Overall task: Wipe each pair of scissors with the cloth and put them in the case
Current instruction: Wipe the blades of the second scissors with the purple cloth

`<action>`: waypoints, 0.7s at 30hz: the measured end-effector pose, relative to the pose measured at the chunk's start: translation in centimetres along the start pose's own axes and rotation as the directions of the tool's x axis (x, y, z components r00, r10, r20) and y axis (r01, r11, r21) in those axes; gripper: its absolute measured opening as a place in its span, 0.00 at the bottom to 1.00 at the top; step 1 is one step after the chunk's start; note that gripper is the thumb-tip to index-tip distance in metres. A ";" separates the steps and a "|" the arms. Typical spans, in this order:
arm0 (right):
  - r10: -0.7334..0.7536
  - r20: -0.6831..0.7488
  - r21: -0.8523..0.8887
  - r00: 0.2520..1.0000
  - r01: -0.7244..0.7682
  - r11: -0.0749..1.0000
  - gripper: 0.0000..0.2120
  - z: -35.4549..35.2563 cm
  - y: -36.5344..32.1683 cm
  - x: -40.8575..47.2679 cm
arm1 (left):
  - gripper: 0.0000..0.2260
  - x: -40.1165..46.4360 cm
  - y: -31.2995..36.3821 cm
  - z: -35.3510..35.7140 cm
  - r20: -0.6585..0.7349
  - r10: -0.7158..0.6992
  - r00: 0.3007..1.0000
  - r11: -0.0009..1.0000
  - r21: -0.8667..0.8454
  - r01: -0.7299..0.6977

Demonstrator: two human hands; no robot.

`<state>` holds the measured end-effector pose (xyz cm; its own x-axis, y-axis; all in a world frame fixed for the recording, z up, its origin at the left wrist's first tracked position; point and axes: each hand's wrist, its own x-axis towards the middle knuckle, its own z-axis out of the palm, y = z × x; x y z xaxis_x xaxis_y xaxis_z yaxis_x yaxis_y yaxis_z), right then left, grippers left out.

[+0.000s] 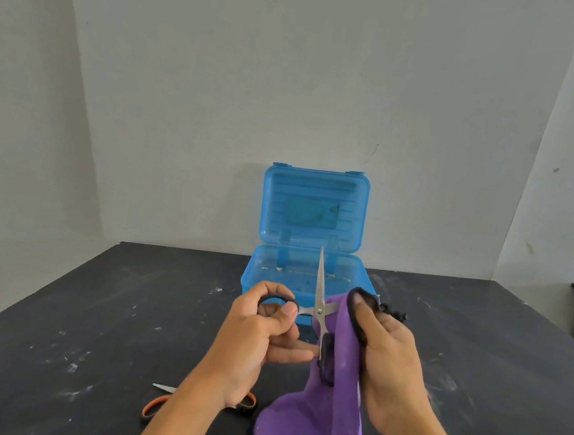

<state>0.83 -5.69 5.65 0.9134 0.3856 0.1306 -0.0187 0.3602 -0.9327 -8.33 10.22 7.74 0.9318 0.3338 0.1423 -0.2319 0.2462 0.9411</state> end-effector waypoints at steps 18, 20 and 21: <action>0.057 0.049 0.056 0.997 -0.059 0.997 0.24 -2.2 -2.0 0.7 | 0.04 -0.8 0.4 -2.8 0.075 -0.071 0.995 0.997 -0.033 0.074; 0.112 0.090 0.100 0.990 -0.121 0.988 0.24 -2.6 -2.0 0.9 | 0.05 -1.0 0.8 -3.2 0.125 -0.100 0.987 0.994 -0.024 0.104; 0.141 0.113 0.104 0.984 -0.153 0.983 0.23 -2.6 -2.0 0.9 | 0.04 -1.1 0.8 -3.2 0.152 -0.113 0.982 0.993 -0.011 0.116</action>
<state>2.70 -8.28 6.71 0.8497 0.5261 0.0349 -0.2001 0.3831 -0.9017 -10.40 12.97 7.37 0.9835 0.1619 0.0803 -0.1256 0.2929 0.9478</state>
